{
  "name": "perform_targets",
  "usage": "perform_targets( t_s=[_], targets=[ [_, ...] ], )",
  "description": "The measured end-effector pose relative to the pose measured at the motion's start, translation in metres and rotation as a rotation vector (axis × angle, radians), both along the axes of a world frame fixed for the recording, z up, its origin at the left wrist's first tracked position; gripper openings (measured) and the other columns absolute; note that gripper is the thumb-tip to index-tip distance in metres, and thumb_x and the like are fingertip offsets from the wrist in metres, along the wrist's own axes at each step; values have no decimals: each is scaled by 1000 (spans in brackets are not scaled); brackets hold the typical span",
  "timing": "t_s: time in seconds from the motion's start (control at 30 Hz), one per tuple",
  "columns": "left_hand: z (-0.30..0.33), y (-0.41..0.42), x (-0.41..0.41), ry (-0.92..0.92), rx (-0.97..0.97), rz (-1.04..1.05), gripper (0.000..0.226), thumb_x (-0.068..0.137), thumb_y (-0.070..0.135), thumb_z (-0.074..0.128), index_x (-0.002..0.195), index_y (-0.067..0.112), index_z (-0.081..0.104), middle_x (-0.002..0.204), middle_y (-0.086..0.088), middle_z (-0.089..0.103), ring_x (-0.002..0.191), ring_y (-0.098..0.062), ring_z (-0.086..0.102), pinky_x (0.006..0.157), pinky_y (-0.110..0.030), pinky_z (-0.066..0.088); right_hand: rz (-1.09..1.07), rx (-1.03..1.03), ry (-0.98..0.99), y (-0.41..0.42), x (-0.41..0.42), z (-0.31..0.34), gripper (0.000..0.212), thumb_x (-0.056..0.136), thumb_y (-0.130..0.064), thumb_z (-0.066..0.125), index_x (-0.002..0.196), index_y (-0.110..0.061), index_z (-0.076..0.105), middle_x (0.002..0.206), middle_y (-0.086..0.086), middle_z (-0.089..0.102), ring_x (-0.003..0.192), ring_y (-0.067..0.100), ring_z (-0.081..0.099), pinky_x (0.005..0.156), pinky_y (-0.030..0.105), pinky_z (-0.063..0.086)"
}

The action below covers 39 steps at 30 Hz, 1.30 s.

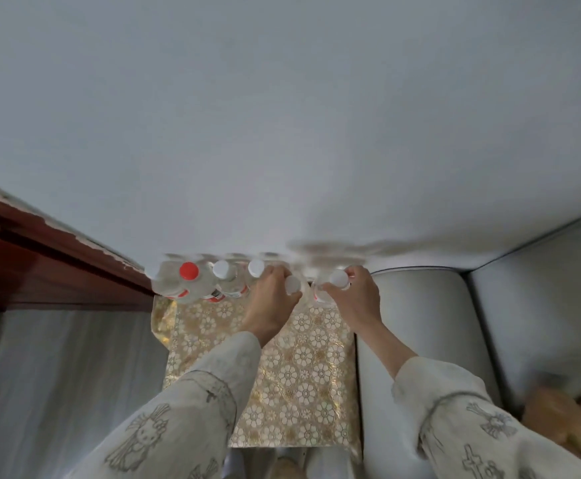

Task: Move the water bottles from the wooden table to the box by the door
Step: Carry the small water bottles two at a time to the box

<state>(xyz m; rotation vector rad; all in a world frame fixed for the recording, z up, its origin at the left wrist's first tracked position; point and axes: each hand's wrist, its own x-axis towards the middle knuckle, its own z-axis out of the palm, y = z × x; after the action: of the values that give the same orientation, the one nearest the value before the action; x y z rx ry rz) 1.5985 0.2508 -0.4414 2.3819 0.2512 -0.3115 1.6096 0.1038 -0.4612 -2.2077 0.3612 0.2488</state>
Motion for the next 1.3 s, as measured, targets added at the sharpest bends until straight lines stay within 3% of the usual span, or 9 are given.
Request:
perform_targets(
  t_s=[0.23,0.4,0.7,0.77,0.9,1.03,1.13,1.2,1.3],
  targets=[
    [-28,-11,33,-3,71,-37,34,82,11,61,114,3,51,115,-14,56,96,-26,54,80,-31,44,20,40,59,3,27,-36,39,78,-25,67,107,-6,49,111,9,54,90,17,47,75,26,36],
    [-38,-11,35,-27,93,-30,34,85,7,57,117,2,50,119,-16,55,99,-29,55,79,-32,44,54,45,32,9,33,-43,33,78,-25,67,103,-11,49,108,3,50,84,12,44,58,14,28],
    [-29,-11,35,69,-12,27,53,86,3,52,137,4,34,140,-15,43,129,-28,38,107,-35,29,144,216,178,-2,32,-36,50,81,-23,64,124,-10,42,123,7,51,110,16,47,87,25,34],
    [-21,-7,29,94,-40,42,55,87,6,51,138,5,31,142,-16,41,132,-28,36,109,-36,27,149,249,244,0,27,-28,54,82,-26,63,128,-14,38,118,0,52,107,14,47,78,22,37],
    [8,9,-4,72,-130,102,47,89,12,51,133,4,38,133,-17,50,123,-28,47,105,-40,39,111,247,240,12,4,1,49,86,-31,58,129,-17,39,126,2,54,98,16,54,58,16,38],
    [45,39,-58,80,-263,206,39,90,18,51,127,6,45,128,-10,56,113,-19,54,93,-30,45,113,268,243,37,-32,43,50,89,-29,52,133,-13,35,138,7,45,107,17,49,80,28,40],
    [71,76,-115,59,-336,362,37,91,20,51,126,11,48,120,-4,59,102,-11,54,83,-23,44,254,259,246,70,-69,78,48,90,-31,49,134,-14,37,133,3,48,110,14,50,84,22,39],
    [87,103,-159,27,-368,499,33,91,21,51,124,14,52,114,-2,61,102,-12,57,82,-23,46,379,269,243,98,-97,100,44,91,-32,48,130,-14,42,120,-2,54,97,8,55,77,15,43],
    [113,139,-236,-59,-389,706,27,90,22,52,116,14,59,107,-3,65,95,-18,61,88,-34,50,573,303,245,147,-149,131,37,90,-34,49,120,-14,52,114,-1,59,100,13,58,86,27,49]
  ],
)
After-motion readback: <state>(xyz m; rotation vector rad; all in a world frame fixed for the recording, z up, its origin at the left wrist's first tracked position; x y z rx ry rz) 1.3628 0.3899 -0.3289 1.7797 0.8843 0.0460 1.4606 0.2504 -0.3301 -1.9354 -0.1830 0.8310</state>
